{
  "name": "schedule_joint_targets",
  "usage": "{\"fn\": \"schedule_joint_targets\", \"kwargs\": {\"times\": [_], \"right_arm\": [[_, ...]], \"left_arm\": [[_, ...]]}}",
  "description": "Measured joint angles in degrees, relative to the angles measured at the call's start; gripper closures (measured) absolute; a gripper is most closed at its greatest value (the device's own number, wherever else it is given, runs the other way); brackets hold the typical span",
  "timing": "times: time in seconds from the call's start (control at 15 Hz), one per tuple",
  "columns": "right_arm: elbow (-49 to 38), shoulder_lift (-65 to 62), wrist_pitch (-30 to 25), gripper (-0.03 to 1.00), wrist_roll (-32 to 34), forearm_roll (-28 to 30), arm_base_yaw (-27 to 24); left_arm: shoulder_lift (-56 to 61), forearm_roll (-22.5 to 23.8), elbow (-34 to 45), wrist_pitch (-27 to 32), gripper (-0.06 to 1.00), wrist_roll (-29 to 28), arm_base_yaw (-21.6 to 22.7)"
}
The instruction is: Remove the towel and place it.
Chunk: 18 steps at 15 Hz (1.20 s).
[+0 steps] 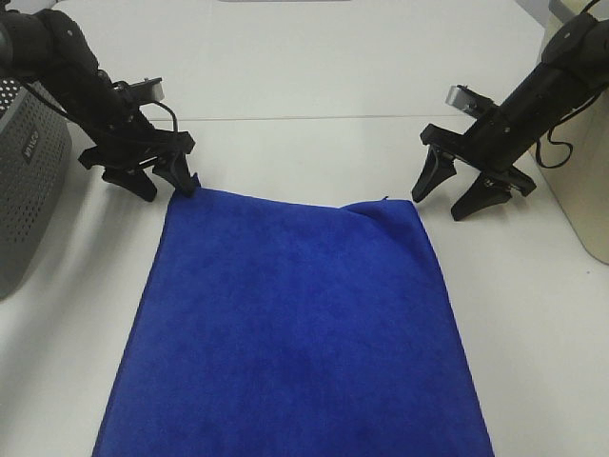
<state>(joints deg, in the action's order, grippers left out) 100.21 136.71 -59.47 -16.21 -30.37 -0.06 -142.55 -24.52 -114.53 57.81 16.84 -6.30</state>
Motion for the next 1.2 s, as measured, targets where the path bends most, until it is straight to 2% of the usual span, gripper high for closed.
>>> {"fn": "schedule_joint_targets", "kwargs": {"times": [0.33, 0.53, 0.8, 0.93, 1.07, 1.13, 1.2], "right_arm": [[0.1, 0.2, -0.4, 0.29, 0.0, -1.0, 0.5], [0.3, 1.1, -0.8, 0.29, -0.3, -2.6, 3.4], [0.5, 1.4, 0.6, 0.3, -0.4, -4.1, 6.6], [0.5, 1.5, 0.6, 0.37, -0.4, -4.1, 6.6], [0.5, 2.0, 0.9, 0.53, -0.4, -4.0, 6.6], [0.5, 2.1, 1.0, 0.57, -0.4, -3.9, 6.6], [0.3, 2.1, 1.4, 0.69, -0.4, -3.6, 6.6]], "left_arm": [[-0.1, -0.9, 0.0, 1.2, 0.34, 1.7, 0.0], [-0.2, -2.6, 0.0, 1.5, 0.34, 2.3, -0.5], [-0.9, -6.4, 0.0, -2.0, 0.36, 3.6, -4.2], [-1.3, -6.8, -0.1, -2.2, 0.46, 3.7, -4.9], [-1.5, -6.2, -0.3, -2.4, 0.6, 3.7, -4.9], [-1.7, -6.0, -0.5, -2.5, 0.64, 3.7, -4.9], [-1.8, -5.0, -0.9, -2.9, 0.73, 3.7, -4.9]]}}
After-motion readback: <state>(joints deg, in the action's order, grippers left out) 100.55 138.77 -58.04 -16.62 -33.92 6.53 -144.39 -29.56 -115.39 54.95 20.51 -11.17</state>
